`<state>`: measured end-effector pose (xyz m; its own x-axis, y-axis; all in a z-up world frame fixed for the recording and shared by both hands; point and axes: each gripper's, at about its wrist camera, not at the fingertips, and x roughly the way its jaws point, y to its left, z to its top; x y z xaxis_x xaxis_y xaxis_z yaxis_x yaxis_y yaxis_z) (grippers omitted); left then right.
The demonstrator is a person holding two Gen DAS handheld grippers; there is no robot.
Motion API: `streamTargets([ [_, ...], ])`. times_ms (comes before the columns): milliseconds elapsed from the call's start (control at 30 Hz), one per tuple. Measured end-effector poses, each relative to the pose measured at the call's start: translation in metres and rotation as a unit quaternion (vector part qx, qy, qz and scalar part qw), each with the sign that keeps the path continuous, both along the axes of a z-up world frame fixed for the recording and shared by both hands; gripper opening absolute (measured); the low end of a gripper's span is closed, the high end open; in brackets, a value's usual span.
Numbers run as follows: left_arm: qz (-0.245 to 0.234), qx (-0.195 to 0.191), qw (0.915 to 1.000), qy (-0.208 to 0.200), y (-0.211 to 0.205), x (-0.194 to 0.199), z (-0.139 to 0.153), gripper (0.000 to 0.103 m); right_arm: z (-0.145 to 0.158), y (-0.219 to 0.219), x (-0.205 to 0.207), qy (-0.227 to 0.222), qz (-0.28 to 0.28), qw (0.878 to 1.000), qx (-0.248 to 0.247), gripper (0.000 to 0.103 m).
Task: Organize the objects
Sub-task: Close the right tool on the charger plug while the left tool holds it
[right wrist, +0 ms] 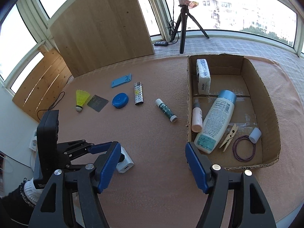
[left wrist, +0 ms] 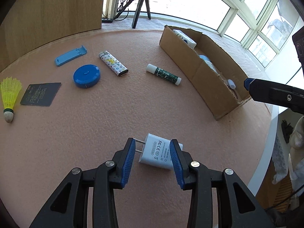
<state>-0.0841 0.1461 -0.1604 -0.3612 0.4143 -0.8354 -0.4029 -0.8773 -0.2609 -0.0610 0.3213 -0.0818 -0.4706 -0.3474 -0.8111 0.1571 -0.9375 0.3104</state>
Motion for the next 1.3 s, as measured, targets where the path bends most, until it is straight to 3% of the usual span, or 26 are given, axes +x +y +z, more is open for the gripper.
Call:
streamTargets([
  [233,0.040,0.057,0.9963,-0.050,-0.025,0.012,-0.012,0.042,-0.025,-0.040,-0.019,-0.048,0.079,0.996,-0.017,0.067],
  [400,0.052,0.079,0.9938,-0.058,-0.026,0.017,-0.016,0.042,-0.043,-0.060,-0.033,-0.076,0.111,0.991,-0.015,0.067],
  [633,0.066,0.083,0.9922,-0.066,-0.024,0.011,-0.019,0.042,-0.064,-0.070,-0.048,-0.118,0.128,0.985,-0.020,0.064],
  [933,0.058,0.079,0.9925,-0.072,-0.017,0.004,-0.022,0.042,-0.089,-0.068,-0.054,-0.165,0.124,0.978,-0.040,0.042],
  [1300,0.036,0.064,0.9951,-0.066,-0.002,0.004,-0.021,0.041,-0.096,-0.065,-0.046,-0.187,0.121,0.972,-0.076,0.038],
])
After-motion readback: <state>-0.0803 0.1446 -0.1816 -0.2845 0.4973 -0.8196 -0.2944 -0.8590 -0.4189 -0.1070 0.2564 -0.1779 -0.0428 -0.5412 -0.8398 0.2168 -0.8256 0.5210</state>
